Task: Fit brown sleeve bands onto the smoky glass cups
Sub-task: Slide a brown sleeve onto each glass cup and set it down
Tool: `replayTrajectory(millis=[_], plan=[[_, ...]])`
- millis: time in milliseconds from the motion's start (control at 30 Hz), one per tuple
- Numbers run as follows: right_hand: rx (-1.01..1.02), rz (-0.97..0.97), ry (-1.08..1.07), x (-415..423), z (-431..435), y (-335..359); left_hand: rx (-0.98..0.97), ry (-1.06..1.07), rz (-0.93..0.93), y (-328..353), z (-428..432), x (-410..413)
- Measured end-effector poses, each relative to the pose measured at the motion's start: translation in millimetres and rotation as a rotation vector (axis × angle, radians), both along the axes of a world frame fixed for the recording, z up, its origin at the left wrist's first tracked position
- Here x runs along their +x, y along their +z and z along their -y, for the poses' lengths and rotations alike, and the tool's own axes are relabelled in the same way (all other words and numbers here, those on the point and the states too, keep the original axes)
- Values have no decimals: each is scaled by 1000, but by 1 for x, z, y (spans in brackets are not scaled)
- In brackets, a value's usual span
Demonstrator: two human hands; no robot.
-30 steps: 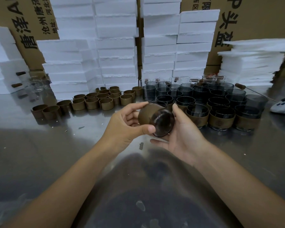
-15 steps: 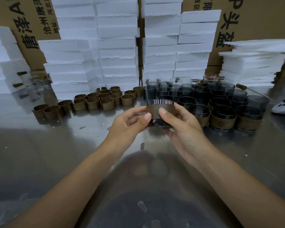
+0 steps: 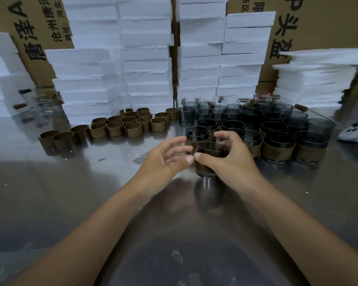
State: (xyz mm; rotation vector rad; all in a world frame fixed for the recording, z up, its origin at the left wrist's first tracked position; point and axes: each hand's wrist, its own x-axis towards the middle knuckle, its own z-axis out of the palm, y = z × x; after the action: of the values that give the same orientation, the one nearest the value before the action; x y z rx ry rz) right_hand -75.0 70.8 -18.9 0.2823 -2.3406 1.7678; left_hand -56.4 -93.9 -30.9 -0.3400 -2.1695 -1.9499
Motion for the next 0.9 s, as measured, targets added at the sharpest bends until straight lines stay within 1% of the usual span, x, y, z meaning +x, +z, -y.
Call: replayTrajectory(millis=[133, 433, 567, 600, 700, 900], plan=[[277, -155, -77, -6, -7, -4, 1, 76, 11, 1, 4, -1], [544, -281, -258, -11, -12, -14, 9, 138, 11, 3, 3, -2], [524, -265, -310, -12, -6, -13, 28, 164, 9, 2, 4, -3], [560, -257, -317, -12, -4, -12, 32, 167, 8, 2, 4, -3], [761, -247, -320, -14, 2, -11, 49, 161, -2, 2, 5, -3], [990, -187, -207, -31, 7, -5, 49, 96, -31, 2, 4, -3]])
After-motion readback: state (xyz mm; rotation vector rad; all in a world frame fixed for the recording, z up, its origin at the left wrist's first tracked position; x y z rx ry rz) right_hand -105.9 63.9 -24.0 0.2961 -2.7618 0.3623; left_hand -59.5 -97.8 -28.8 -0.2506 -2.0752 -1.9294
